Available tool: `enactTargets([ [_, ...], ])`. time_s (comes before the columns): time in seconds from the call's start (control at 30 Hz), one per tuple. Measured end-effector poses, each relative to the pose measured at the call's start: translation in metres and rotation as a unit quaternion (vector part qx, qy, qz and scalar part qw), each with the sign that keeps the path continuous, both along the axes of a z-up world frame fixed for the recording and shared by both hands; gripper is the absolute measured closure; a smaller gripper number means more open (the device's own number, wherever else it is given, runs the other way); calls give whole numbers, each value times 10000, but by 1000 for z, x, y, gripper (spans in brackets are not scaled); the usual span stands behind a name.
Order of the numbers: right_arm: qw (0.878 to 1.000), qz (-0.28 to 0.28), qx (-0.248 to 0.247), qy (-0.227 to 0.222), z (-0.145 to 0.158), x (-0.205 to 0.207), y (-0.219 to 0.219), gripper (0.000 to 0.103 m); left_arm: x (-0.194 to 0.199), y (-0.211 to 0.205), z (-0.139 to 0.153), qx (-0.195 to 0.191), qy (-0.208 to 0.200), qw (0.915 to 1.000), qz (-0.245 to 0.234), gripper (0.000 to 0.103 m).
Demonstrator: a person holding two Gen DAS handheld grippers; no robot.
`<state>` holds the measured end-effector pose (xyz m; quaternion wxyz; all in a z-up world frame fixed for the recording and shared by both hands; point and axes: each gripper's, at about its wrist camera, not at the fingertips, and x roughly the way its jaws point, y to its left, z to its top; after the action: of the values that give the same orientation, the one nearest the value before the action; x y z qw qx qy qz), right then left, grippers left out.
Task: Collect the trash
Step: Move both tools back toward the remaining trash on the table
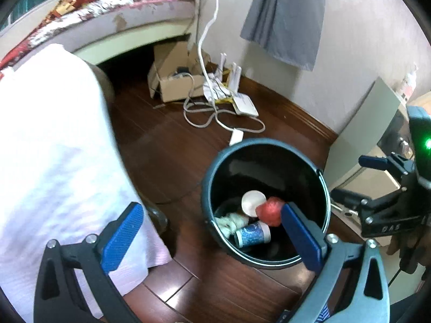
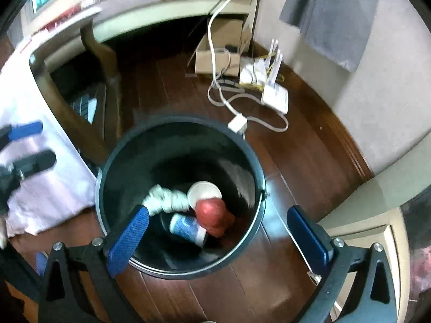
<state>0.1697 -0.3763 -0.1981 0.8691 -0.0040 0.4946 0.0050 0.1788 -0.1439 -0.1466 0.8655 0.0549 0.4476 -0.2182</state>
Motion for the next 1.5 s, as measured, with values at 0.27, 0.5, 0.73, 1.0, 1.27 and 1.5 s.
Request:
enactTargets([
  [0.27,9991,-8,49,-420,54,-15,31,0,-19,28,38,-107,-279,9994,194,1],
  [0.5,9983,76,114,-565,81,-32,58,0,-33,52,60,-110,-494,9978,439,1],
  [0.73,9963,240,207,-801,104,-46,81,0,-47,70,78,-159,-695,9955,617,1],
  [1.0,9926,455,315,-1077,127,-49,108,0,-57,93,97,-148,-917,9920,860,1],
  [1.27,9876,817,358,-1294,144,-40,148,0,-66,126,111,-121,-1102,9870,1162,1],
  [1.5,9823,1159,416,-1411,151,-29,188,0,-67,171,115,-110,-1163,9799,1617,1],
])
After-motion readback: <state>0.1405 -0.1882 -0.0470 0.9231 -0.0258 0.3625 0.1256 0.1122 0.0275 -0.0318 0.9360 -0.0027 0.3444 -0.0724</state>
